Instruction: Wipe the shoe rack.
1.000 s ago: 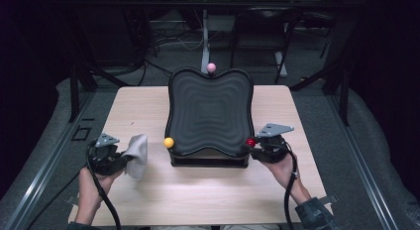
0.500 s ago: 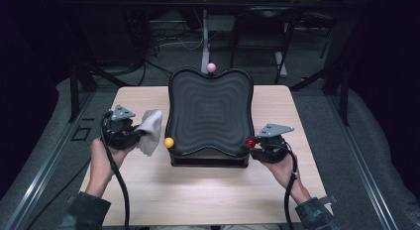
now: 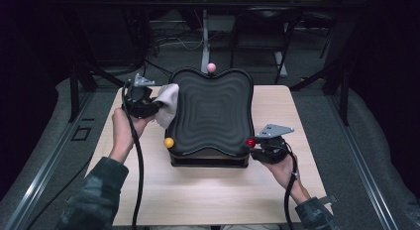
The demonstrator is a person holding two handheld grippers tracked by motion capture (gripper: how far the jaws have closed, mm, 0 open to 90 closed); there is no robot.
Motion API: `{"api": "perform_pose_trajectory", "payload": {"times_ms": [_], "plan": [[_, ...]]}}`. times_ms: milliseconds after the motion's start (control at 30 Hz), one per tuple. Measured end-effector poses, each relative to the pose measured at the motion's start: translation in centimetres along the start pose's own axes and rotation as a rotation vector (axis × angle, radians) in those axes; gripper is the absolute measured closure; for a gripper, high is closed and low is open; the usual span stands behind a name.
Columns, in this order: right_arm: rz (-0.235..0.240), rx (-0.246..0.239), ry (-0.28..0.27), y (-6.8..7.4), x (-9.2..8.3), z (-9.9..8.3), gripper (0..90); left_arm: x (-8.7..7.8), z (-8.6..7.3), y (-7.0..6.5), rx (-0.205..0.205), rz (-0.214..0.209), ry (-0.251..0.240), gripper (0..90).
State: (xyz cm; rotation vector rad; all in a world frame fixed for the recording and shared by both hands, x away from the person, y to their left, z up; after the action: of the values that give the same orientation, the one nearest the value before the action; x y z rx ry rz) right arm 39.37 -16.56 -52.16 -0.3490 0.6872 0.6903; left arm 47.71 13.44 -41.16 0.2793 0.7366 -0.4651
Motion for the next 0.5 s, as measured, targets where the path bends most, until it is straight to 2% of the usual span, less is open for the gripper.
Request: {"api": "perform_pose_trajectory", "payload": {"times_ms": [200,333,433,500], "plan": [[0.033,-0.024,0.011,-0.5,-0.5,-0.4,60.0,1.3,2.7,-0.2,0.007,0.03,-0.004,81.7],[0.079,-0.049,0.006,-0.8,-0.9,-0.8,59.9,2.2,4.1,-0.5,0.005,0.04,-0.009,81.7],[0.081,-0.045,0.004,-0.9,-0.9,-0.9,59.9,3.3,5.1,-0.7,0.001,0.055,0.0,81.7],[0.077,-0.045,0.006,-0.9,-0.9,-0.9,59.9,4.1,5.5,-0.6,0.007,0.088,0.011,81.7]]}}
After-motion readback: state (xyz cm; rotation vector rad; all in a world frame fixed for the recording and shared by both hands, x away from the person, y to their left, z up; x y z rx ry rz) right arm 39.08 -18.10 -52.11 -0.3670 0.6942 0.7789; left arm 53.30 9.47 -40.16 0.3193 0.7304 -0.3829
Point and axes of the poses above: each handheld gripper's, and its own axes: x roughly forward along the jaws, z roughly out of its top, y roughly to its left, the point moved 8 cm from there along x, roughly forward along the jaws, and after that the axes turned 7 degrees about y, right-handed, at the moved point
